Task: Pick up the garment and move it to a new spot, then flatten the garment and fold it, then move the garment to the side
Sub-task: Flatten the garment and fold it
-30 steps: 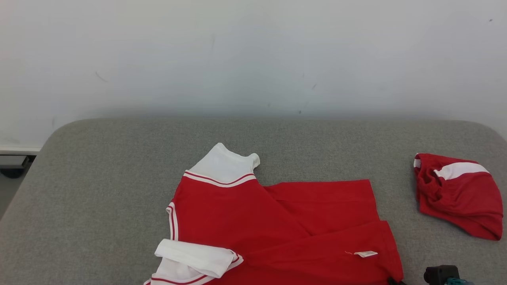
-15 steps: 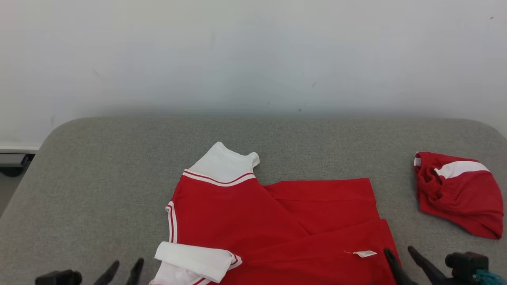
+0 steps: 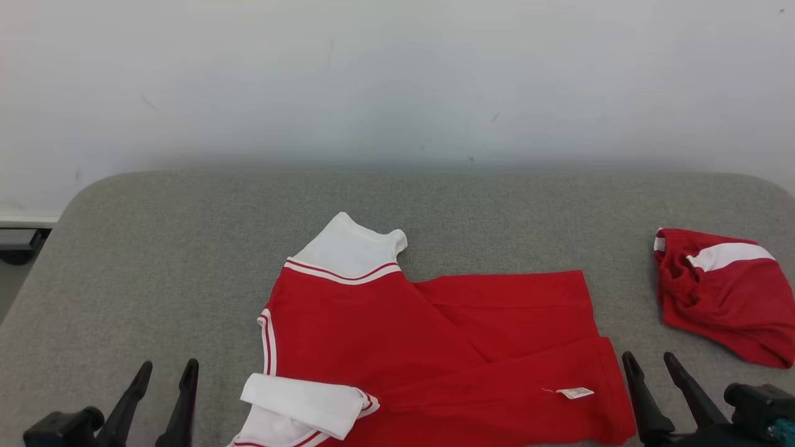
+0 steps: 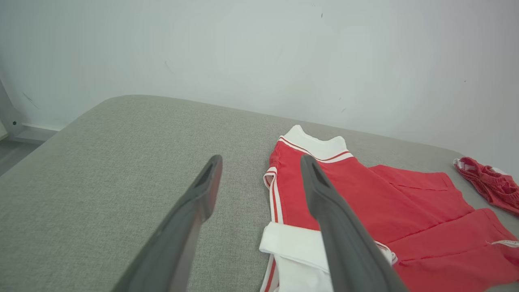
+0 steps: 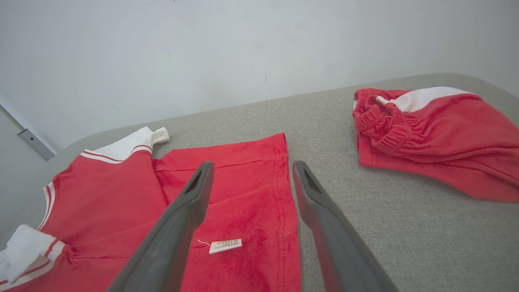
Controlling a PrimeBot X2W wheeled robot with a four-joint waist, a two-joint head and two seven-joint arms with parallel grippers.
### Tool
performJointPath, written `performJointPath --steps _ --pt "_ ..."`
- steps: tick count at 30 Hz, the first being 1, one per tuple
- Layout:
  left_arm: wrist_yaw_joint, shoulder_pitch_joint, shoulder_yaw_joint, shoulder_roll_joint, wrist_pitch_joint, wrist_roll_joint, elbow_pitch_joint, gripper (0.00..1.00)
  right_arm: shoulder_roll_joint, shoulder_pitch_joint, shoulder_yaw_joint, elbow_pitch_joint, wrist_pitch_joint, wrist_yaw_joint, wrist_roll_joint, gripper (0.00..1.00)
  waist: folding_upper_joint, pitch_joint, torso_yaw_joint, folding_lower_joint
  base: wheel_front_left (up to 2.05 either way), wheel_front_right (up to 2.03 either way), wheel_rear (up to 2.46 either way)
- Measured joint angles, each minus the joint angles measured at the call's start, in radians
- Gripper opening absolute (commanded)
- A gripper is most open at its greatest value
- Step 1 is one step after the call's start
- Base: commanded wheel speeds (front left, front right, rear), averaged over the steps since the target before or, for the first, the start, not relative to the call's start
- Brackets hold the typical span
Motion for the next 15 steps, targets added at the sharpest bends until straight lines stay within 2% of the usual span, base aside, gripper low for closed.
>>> performJointPath --steps 3,11,12,15 --pt "0.000 0.020 0.015 -0.011 -0.007 0.008 -0.010 1.00 0.002 0.020 -0.008 -0.013 -0.008 -0.017 -0.007 1.00 0.0000 0.008 0.001 0.0000 0.00 0.00 0.00" --pt "0.000 -0.027 0.016 -0.029 -0.006 0.036 -0.020 1.00 0.000 -0.016 0.004 -0.007 0.029 -0.032 -0.028 1.00 0.0000 0.030 0.004 0.0000 0.00 0.00 0.00" --pt "-0.005 -0.061 0.012 -0.028 0.004 0.035 -0.012 1.00 -0.003 -0.036 0.005 -0.001 0.037 -0.033 -0.033 1.00 0.0000 0.035 0.003 0.0000 0.00 0.00 0.00" --pt "-0.065 -0.188 -0.003 -0.025 0.039 0.030 0.017 1.00 -0.011 -0.124 0.016 0.018 0.074 -0.033 -0.039 1.00 0.0000 0.052 0.000 0.0000 0.00 0.00 0.00"
